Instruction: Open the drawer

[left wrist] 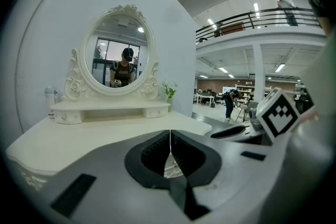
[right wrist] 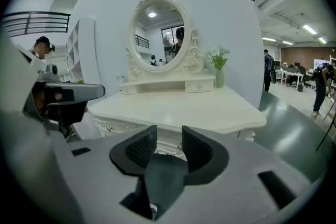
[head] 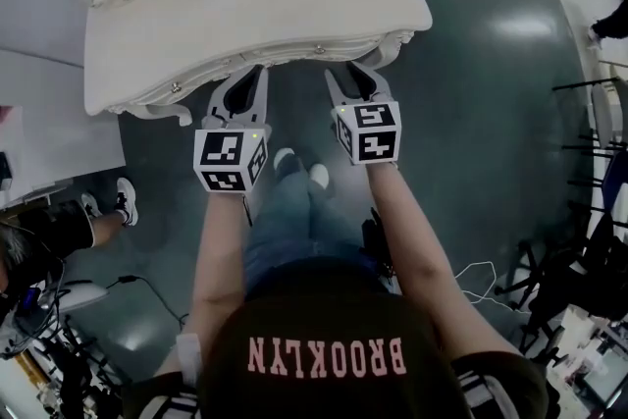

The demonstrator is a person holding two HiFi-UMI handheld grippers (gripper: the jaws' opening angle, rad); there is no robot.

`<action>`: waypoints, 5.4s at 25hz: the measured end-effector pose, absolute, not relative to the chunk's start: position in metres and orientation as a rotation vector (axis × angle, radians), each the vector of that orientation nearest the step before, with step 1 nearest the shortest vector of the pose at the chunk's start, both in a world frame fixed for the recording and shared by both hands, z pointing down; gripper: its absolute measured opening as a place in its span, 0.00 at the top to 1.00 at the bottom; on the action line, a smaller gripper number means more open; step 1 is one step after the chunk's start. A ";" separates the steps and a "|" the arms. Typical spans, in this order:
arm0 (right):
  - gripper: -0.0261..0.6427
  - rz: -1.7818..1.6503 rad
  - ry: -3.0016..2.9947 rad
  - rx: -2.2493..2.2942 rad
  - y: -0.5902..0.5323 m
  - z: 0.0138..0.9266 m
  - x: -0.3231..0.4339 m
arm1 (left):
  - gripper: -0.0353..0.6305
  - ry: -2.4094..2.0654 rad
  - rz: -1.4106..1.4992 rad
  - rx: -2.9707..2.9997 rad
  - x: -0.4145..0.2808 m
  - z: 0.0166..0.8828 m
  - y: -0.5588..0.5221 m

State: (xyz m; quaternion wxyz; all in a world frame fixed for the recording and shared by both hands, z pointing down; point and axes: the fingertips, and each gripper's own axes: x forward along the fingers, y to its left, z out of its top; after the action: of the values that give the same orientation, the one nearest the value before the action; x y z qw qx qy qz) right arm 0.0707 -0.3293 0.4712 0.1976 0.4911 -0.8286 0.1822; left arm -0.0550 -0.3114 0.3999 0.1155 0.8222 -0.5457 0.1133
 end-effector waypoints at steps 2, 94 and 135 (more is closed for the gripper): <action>0.76 0.544 -2.309 1.364 -0.334 0.485 0.066 | 0.94 -1.582 0.345 2.406 -0.054 0.406 -0.315; 0.79 0.826 -1.892 1.327 -0.284 0.661 0.076 | 0.94 -1.326 0.377 2.372 -0.050 0.486 -0.263; 0.97 0.712 -1.900 1.367 -0.199 0.634 0.098 | 0.94 -1.388 0.378 2.413 -0.039 0.471 -0.161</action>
State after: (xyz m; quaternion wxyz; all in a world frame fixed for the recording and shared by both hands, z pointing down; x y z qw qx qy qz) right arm 0.0975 -0.1985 0.6341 0.3407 0.5252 -0.7303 0.2735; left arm -0.0392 -0.1614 0.4708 0.1655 0.8471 -0.4873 0.1326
